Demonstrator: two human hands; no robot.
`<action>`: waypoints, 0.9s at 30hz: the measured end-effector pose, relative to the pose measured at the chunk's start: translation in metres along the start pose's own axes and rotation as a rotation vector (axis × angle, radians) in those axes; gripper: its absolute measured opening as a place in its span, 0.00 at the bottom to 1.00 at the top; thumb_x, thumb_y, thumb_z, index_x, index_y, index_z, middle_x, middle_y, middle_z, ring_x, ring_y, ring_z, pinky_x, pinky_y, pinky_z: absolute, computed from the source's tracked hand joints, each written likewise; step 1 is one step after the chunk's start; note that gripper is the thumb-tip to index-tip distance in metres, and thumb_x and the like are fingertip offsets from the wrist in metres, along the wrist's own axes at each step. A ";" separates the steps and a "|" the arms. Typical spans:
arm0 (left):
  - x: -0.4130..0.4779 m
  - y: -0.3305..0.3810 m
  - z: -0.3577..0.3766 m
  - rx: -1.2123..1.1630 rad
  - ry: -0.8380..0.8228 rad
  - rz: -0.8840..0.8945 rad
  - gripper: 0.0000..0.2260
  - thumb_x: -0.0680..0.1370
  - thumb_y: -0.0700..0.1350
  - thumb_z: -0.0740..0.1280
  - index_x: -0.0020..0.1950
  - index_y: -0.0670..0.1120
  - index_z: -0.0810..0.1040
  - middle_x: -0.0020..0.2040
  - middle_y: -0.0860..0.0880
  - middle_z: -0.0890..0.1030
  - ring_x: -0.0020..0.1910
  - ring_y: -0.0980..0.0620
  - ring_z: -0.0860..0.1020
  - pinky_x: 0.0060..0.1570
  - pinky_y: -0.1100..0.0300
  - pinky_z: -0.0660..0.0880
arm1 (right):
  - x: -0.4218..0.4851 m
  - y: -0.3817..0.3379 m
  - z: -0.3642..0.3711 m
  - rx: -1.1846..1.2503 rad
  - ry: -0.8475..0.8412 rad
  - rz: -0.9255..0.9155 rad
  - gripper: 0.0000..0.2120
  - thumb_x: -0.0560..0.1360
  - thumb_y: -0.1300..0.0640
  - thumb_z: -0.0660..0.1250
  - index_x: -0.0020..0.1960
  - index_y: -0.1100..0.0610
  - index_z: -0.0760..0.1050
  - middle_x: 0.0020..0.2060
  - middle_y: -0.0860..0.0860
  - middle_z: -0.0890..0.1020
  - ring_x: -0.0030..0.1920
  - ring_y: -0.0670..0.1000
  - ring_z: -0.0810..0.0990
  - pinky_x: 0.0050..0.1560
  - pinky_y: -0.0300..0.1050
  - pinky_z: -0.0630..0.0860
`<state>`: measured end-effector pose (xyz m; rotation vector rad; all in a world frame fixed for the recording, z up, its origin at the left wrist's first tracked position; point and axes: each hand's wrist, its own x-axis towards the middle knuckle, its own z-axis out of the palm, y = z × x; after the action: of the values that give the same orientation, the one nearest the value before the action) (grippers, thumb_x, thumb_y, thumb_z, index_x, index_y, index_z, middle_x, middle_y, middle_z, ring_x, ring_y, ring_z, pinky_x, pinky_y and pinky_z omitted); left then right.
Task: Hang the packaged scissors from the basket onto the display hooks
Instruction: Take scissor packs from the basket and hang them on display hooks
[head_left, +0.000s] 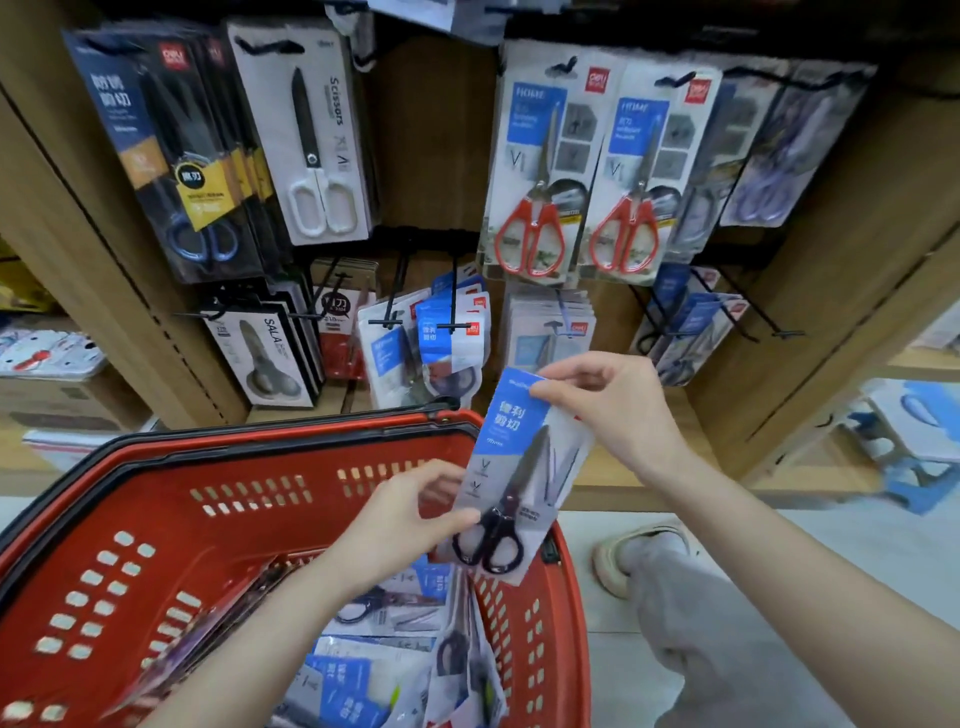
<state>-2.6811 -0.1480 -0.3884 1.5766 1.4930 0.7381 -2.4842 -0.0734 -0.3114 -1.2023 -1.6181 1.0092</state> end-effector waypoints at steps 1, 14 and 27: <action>0.001 0.012 0.005 -0.042 0.023 0.058 0.11 0.73 0.43 0.72 0.52 0.56 0.78 0.48 0.58 0.83 0.49 0.61 0.80 0.55 0.59 0.75 | -0.004 -0.005 -0.001 -0.006 -0.020 -0.020 0.09 0.66 0.62 0.76 0.34 0.50 0.81 0.28 0.44 0.82 0.31 0.38 0.77 0.35 0.29 0.72; 0.065 0.110 0.063 -0.206 0.226 0.340 0.09 0.76 0.39 0.68 0.50 0.52 0.79 0.47 0.59 0.82 0.49 0.62 0.79 0.51 0.63 0.74 | -0.021 0.014 -0.070 0.363 0.239 0.076 0.06 0.78 0.60 0.62 0.48 0.56 0.78 0.43 0.50 0.85 0.44 0.49 0.82 0.47 0.47 0.78; 0.191 0.147 0.122 0.743 0.003 0.602 0.15 0.80 0.44 0.61 0.66 0.47 0.71 0.63 0.49 0.72 0.62 0.49 0.69 0.61 0.55 0.67 | 0.025 0.172 -0.183 0.164 0.727 0.403 0.09 0.78 0.60 0.62 0.39 0.55 0.74 0.38 0.55 0.79 0.40 0.51 0.75 0.44 0.45 0.70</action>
<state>-2.4794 0.0259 -0.3442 2.6548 1.3688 0.5112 -2.2673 0.0076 -0.4128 -1.5767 -0.7322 0.7809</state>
